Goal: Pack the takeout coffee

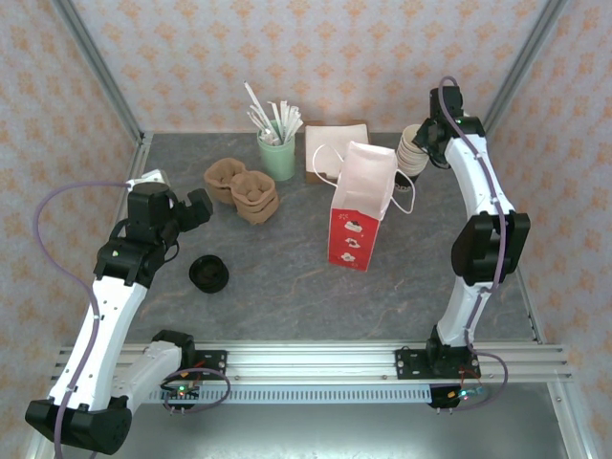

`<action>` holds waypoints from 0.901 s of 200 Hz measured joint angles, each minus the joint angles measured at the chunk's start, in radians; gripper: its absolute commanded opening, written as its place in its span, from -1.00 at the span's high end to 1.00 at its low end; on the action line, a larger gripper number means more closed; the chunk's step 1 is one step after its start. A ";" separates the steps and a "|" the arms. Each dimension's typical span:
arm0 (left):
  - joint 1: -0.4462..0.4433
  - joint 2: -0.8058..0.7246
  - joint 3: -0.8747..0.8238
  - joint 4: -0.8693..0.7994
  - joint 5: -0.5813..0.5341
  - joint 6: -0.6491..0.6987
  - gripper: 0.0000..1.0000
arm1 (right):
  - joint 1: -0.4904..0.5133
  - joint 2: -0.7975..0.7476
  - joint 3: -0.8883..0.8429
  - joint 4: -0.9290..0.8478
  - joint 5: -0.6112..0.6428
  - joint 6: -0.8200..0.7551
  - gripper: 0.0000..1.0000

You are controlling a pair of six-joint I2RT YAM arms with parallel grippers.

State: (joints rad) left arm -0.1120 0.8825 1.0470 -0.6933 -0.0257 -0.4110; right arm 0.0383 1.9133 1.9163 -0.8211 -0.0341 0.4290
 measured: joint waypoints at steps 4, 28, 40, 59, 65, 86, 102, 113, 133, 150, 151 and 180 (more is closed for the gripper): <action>0.000 -0.001 0.000 0.000 0.000 0.000 -1.00 | 0.000 0.002 0.005 -0.002 0.000 -0.003 0.12; 0.000 -0.013 0.000 -0.007 -0.004 0.001 -1.00 | 0.000 0.011 0.038 -0.013 0.000 -0.014 0.21; 0.000 -0.019 0.000 -0.011 -0.009 0.004 -0.99 | 0.000 0.020 0.060 -0.022 0.000 -0.019 0.22; 0.000 -0.024 0.006 -0.022 -0.017 0.017 -1.00 | 0.000 0.037 0.088 -0.032 0.000 -0.024 0.23; 0.000 -0.025 0.009 -0.023 -0.020 0.019 -1.00 | 0.000 0.042 0.092 -0.034 0.000 -0.025 0.23; 0.000 -0.028 0.017 -0.029 -0.031 0.019 -1.00 | 0.000 0.051 0.093 -0.039 0.002 -0.027 0.21; 0.000 -0.034 0.018 -0.030 -0.034 0.020 -1.00 | 0.000 0.052 0.094 -0.040 0.004 -0.026 0.20; 0.000 -0.037 0.018 -0.033 -0.034 0.019 -1.00 | 0.000 0.052 0.094 -0.039 0.004 -0.027 0.20; 0.000 -0.038 0.018 -0.037 -0.034 0.019 -1.00 | 0.000 0.053 0.095 -0.040 0.004 -0.027 0.15; 0.000 -0.039 0.018 -0.037 -0.034 0.019 -1.00 | 0.000 0.053 0.097 -0.040 0.003 -0.027 0.14; 0.000 -0.039 0.018 -0.037 -0.034 0.019 -1.00 | 0.000 0.053 0.097 -0.040 0.003 -0.027 0.14; 0.000 -0.039 0.018 -0.037 -0.034 0.019 -1.00 | 0.000 0.056 0.114 -0.055 -0.007 -0.034 0.12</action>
State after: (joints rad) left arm -0.1120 0.8440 1.0645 -0.7303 -0.0601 -0.3916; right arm 0.0383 1.9690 2.0300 -0.8757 -0.0410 0.3950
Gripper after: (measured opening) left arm 0.998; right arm 0.435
